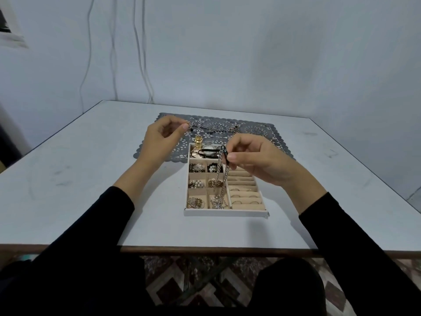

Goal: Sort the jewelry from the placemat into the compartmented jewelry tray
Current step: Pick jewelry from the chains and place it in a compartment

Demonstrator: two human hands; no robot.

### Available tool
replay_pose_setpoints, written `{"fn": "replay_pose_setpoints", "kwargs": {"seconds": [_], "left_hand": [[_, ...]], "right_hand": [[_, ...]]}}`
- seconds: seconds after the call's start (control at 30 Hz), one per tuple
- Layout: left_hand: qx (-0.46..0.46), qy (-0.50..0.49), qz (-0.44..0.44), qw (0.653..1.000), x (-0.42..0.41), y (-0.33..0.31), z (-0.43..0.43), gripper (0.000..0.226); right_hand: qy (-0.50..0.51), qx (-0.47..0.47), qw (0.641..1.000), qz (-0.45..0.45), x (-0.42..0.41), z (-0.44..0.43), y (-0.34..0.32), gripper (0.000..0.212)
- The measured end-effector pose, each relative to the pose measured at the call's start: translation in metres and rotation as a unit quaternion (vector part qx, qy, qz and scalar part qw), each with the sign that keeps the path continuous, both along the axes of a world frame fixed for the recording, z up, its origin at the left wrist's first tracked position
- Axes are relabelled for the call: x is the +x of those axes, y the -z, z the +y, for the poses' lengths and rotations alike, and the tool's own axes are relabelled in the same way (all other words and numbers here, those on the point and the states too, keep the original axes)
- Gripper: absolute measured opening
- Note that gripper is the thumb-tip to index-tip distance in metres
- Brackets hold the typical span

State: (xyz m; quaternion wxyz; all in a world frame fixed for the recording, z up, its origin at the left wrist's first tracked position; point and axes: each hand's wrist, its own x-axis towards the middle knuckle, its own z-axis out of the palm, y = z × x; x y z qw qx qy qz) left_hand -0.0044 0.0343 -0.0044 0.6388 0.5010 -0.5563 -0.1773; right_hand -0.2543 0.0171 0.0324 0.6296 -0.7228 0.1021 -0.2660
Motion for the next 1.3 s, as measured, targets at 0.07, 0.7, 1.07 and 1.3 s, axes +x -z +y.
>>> {"fn": "replay_pose_setpoints", "kwargs": {"seconds": [0.07,0.7,1.07,1.3], "left_hand": [[0.002,-0.002,-0.001,1.0,0.0,0.0,0.0,0.005],[-0.002,0.003,-0.024,1.0,0.001,-0.002,0.003,0.006],[-0.001,0.01,-0.036,0.999,0.001,-0.001,0.002,0.008],[0.001,0.013,-0.039,0.999,0.002,0.001,0.002,0.006]], "right_hand": [[-0.011,-0.013,0.999,0.034,-0.004,-0.003,-0.001,0.009],[-0.017,-0.114,0.973,0.202,-0.003,-0.013,-0.002,0.011],[-0.058,-0.161,0.938,0.301,-0.002,-0.016,-0.009,0.015],[-0.06,-0.231,0.896,0.375,0.011,-0.008,-0.011,0.014]]}}
